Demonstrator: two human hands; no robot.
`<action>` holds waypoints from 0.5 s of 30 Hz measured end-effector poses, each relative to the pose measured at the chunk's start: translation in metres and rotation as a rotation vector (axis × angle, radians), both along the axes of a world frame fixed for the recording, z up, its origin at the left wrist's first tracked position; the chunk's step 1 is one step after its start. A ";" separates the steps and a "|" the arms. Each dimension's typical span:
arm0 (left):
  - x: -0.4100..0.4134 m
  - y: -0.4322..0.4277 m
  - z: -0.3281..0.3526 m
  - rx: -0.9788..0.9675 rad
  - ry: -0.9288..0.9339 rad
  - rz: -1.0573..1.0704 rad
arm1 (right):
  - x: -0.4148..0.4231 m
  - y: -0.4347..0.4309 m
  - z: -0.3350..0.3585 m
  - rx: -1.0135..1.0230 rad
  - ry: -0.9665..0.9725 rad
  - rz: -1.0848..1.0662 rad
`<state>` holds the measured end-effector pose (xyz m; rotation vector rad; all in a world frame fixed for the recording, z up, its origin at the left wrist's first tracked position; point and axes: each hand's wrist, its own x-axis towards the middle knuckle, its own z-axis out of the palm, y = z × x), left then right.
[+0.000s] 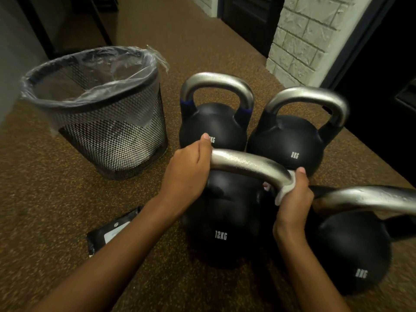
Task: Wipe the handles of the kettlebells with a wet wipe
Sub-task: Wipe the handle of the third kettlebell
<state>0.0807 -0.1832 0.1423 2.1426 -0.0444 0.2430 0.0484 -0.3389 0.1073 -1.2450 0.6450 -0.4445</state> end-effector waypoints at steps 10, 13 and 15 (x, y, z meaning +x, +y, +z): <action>0.000 0.000 0.000 0.013 -0.001 -0.013 | 0.003 0.012 0.071 -1.740 0.178 0.559; 0.001 0.001 0.000 0.019 0.007 -0.017 | 0.012 0.009 0.082 -1.533 0.189 0.714; 0.000 0.001 0.000 0.015 0.010 -0.022 | 0.017 -0.001 0.083 -1.423 0.233 0.816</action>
